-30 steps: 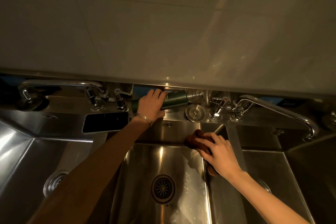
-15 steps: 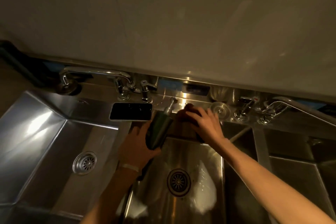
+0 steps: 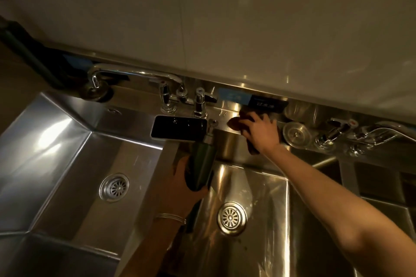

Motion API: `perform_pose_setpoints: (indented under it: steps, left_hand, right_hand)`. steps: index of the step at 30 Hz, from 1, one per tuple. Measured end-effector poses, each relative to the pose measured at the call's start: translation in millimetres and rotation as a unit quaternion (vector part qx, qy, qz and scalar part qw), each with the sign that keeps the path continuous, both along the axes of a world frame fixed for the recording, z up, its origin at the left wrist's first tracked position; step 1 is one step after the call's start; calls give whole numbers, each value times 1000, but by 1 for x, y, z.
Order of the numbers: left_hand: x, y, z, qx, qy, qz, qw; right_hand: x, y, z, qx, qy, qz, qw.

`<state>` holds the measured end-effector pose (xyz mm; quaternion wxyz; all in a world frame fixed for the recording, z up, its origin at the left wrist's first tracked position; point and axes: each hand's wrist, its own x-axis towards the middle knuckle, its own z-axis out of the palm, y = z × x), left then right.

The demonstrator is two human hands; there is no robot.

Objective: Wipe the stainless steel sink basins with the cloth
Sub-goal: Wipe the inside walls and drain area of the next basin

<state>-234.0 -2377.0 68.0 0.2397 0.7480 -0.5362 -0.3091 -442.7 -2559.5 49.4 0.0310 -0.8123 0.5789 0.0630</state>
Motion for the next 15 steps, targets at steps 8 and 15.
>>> perform_pose_setpoints:
  steps: [8, 15]
  left_hand:
    - [3, 18, -6, 17, 1, 16, 1000]
    - [6, 21, -10, 32, 4, 8, 999]
  right_hand:
    - [54, -8, 10, -66, -69, -5, 995]
    - [70, -18, -6, -17, -36, -2, 999]
